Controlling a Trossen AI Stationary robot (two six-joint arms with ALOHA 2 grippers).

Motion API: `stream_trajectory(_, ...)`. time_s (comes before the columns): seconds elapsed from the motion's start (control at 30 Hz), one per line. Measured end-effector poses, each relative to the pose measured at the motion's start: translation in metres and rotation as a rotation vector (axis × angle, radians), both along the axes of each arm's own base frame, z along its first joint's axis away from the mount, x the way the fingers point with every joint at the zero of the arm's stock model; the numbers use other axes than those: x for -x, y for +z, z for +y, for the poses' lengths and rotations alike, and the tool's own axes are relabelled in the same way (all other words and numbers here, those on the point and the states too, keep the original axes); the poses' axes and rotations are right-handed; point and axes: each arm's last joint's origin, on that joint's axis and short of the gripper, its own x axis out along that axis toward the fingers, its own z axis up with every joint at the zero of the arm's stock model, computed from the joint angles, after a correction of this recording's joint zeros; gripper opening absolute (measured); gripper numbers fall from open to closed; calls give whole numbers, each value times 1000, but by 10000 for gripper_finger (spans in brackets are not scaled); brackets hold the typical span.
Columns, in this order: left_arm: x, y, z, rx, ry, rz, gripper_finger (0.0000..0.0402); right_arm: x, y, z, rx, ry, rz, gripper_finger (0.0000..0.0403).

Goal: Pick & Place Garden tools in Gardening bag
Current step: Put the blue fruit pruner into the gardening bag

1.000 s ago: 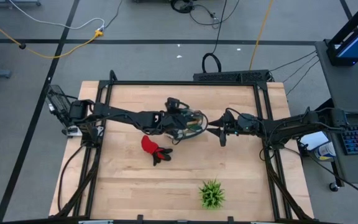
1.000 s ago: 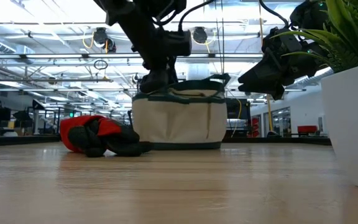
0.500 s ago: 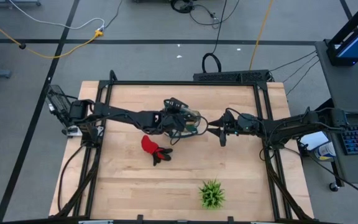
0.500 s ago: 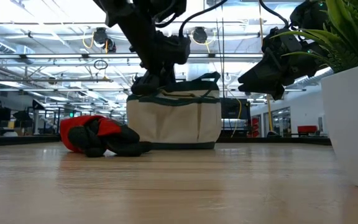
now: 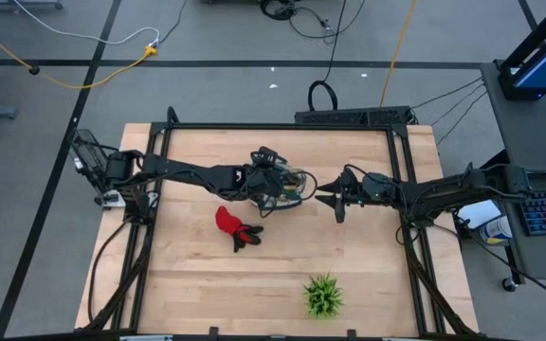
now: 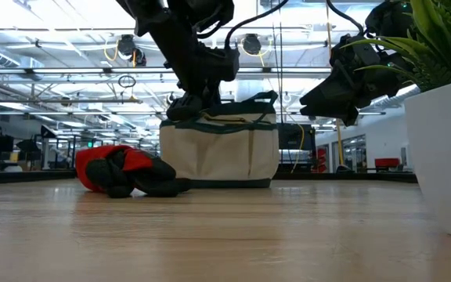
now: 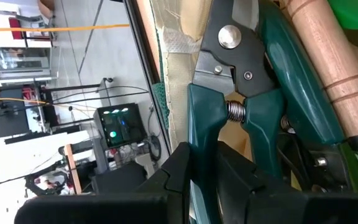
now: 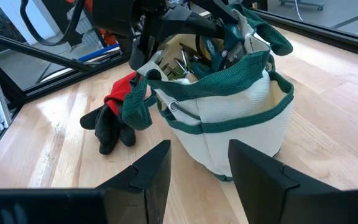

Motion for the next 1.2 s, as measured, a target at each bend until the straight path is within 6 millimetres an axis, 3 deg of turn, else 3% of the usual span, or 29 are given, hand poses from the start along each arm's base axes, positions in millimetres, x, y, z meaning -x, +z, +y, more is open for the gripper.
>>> stream_trajectory(1.2, 6, -5, 8, 87, 11, 44, 51, 0, 0, 0, -3, -1, 0, 157)
